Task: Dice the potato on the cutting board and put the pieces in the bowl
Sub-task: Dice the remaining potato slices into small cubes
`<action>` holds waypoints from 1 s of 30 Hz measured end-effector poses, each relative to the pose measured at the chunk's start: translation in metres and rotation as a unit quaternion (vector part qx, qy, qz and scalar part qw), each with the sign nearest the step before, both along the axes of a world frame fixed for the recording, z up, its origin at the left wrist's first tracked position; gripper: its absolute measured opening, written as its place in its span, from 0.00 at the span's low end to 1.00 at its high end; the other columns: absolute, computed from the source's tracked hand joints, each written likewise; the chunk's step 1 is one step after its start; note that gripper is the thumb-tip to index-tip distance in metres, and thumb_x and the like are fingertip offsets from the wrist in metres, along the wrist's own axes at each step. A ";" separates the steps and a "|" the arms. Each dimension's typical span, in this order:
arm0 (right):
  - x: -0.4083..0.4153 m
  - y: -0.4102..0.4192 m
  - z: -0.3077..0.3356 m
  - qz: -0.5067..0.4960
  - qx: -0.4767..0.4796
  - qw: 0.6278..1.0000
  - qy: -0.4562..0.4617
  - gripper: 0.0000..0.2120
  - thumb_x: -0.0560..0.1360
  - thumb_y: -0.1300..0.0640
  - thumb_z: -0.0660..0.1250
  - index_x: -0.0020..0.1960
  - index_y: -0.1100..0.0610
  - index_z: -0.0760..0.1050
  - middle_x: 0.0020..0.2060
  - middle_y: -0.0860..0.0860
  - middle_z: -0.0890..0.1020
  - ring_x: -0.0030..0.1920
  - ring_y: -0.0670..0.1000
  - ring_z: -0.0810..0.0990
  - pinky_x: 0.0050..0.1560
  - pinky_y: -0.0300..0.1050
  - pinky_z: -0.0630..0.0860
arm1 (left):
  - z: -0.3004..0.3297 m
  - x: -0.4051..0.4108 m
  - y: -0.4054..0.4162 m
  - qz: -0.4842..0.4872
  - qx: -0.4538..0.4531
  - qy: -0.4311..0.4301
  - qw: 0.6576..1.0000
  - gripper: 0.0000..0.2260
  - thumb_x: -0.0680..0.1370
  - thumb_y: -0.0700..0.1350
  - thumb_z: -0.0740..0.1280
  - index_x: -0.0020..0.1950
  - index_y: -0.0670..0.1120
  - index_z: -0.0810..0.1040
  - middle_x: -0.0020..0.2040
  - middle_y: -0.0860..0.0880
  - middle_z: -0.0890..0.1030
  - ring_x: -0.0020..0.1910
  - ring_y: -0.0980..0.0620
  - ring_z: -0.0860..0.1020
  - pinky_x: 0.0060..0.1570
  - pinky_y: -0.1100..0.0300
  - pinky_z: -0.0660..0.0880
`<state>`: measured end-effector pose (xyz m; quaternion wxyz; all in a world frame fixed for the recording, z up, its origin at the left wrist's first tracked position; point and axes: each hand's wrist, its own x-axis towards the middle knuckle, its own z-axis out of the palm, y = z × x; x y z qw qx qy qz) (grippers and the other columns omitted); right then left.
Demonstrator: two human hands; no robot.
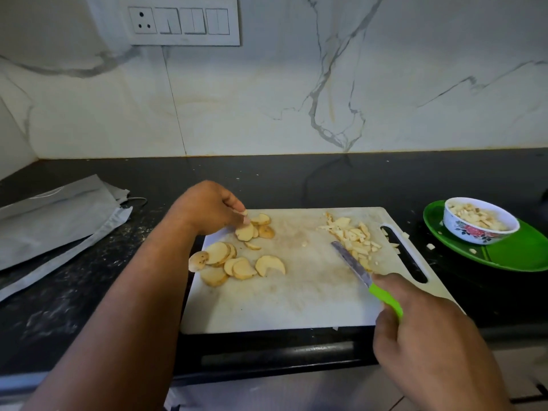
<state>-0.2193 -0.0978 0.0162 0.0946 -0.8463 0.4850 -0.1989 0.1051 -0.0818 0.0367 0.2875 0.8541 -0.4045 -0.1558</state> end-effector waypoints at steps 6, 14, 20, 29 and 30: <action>-0.001 -0.001 -0.001 0.019 0.012 0.999 -0.027 0.21 0.76 0.50 0.62 0.68 0.38 0.67 0.33 0.42 0.73 0.33 0.43 0.70 0.34 0.35 0.65 | 0.002 -0.007 0.000 -0.058 0.077 -0.039 0.995 0.08 0.72 0.50 0.80 0.48 0.52 0.86 0.47 0.54 0.85 0.52 0.53 0.82 0.64 0.49 0.77; 0.000 -0.001 -0.006 0.032 0.013 0.998 -0.047 0.23 0.76 0.52 0.65 0.68 0.37 0.69 0.39 0.39 0.76 0.36 0.43 0.72 0.37 0.34 0.66 | 0.012 -0.045 0.002 -0.095 -0.155 0.045 0.982 0.09 0.73 0.48 0.80 0.51 0.53 0.86 0.40 0.48 0.85 0.40 0.53 0.85 0.42 0.65 0.78; -0.003 -0.003 -0.002 0.039 0.018 0.997 -0.057 0.23 0.75 0.52 0.65 0.69 0.37 0.69 0.40 0.39 0.77 0.37 0.42 0.75 0.36 0.33 0.69 | -0.002 -0.079 -0.010 -0.177 -0.102 -0.015 0.979 0.02 0.75 0.49 0.78 0.45 0.55 0.87 0.41 0.54 0.86 0.42 0.57 0.84 0.50 0.58 0.83; 0.025 0.008 -0.001 0.089 0.005 0.996 -0.015 0.21 0.77 0.50 0.59 0.69 0.39 0.63 0.45 0.42 0.78 0.43 0.45 0.76 0.41 0.36 0.72 | -0.003 -0.067 -0.013 -0.066 -0.132 0.050 0.988 0.03 0.77 0.44 0.77 0.44 0.50 0.85 0.37 0.53 0.86 0.35 0.57 0.85 0.43 0.59 0.83; 0.022 0.004 0.000 0.073 0.005 0.997 -0.011 0.20 0.77 0.50 0.59 0.69 0.38 0.63 0.40 0.41 0.75 0.39 0.44 0.74 0.37 0.35 0.69 | -0.005 -0.067 -0.014 -0.075 -0.131 0.054 0.987 0.04 0.76 0.43 0.77 0.44 0.50 0.84 0.37 0.53 0.86 0.36 0.59 0.85 0.43 0.62 0.82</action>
